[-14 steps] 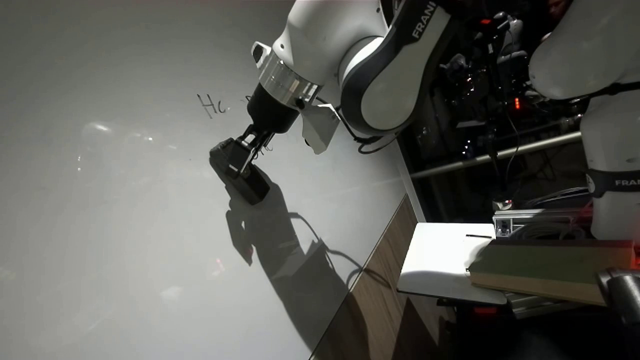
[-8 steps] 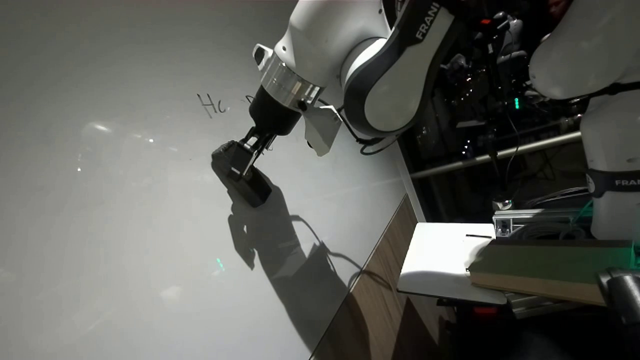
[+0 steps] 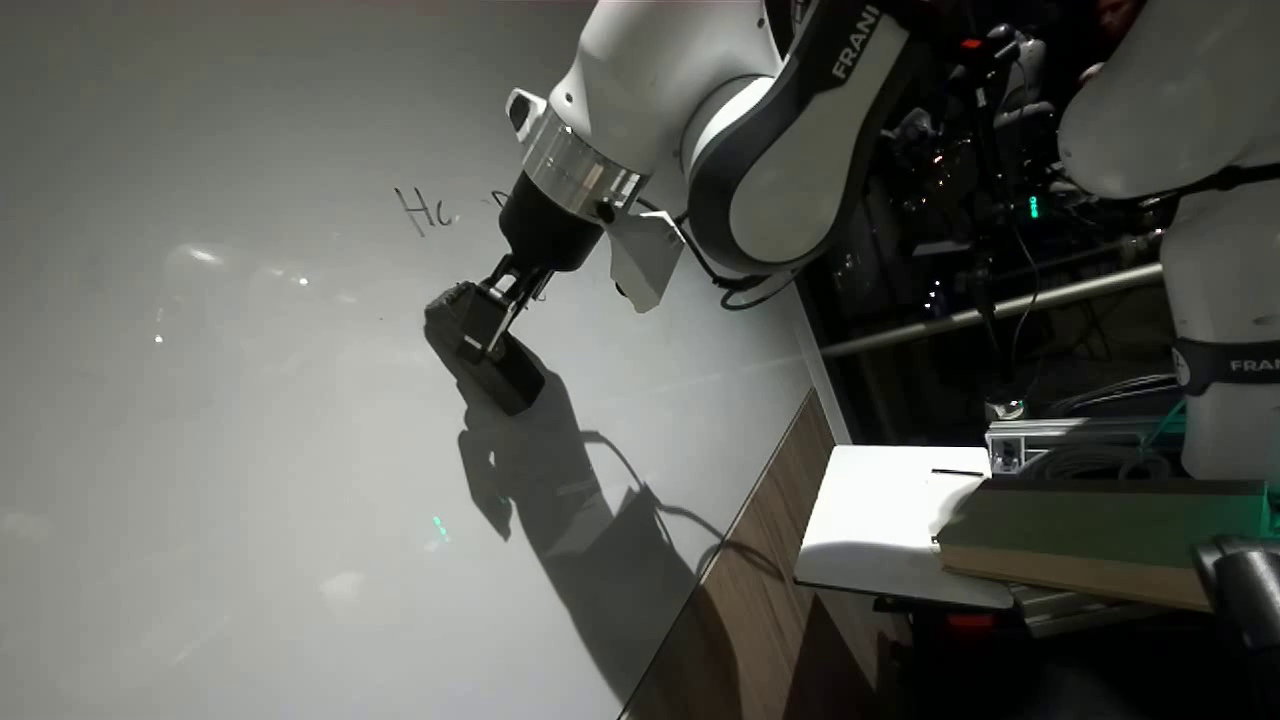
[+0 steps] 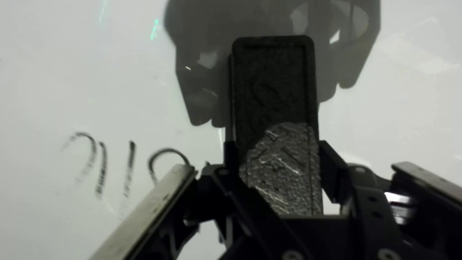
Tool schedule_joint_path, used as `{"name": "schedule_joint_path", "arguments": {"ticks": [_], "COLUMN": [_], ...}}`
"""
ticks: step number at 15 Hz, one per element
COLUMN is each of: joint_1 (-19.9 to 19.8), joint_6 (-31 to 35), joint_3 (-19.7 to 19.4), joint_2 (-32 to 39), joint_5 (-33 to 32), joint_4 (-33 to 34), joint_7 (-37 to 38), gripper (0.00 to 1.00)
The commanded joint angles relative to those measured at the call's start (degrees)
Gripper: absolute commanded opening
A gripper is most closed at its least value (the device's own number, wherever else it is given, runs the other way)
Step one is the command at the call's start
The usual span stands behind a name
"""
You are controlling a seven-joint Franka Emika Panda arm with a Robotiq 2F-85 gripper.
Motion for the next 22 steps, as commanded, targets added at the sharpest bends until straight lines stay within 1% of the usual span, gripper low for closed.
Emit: {"name": "schedule_joint_path", "arguments": {"ticks": [1, 3, 5, 7, 8, 10, 11, 12, 14, 15, 17, 18, 20, 22], "joint_1": [5.05, 4.37, 4.19, 4.57, 6.06, 13.36, 18.48, 22.01, 30.07, 33.87, 38.60, 41.88, 44.49, 44.89], "joint_6": [-7.60, -12.89, -15.63, -18.17, -19.16, -24.02, -27.10, -29.29, -32.59, -34.58, -33.48, -34.39, -31.86, -27.79], "joint_3": [-12.70, -19.29, -27.31, -32.33, -34.97, -40.35, -42.62, -43.24, -45.70, -48.50, -49.79, -50.66, -51.32, -50.15], "joint_2": [-1.87, -3.23, -1.95, -1.61, -1.65, -3.40, -5.01, -6.54, -8.92, -5.95, -7.15, -9.74, -9.84, -9.87], "joint_5": [-0.35, -2.39, -5.64, -8.77, -10.10, -11.19, -9.38, -5.41, -2.50, -7.64, -8.41, -8.08, -8.34, -8.89], "joint_4": [-6.04, -6.98, -7.19, -6.69, -7.45, -10.47, -12.61, -14.42, -17.13, -13.71, -14.83, -14.83, -14.68, -14.50], "joint_7": [-5.94, -8.25, -11.68, -12.50, -12.56, -12.80, -13.91, -16.36, -16.87, -12.71, -11.12, -10.07, -8.55, -6.08], "gripper": [0.30, 0.30, 0.30, 0.30, 0.30, 0.30, 0.30, 0.30, 0.30, 0.30, 0.30, 0.30, 0.30, 0.30]}}
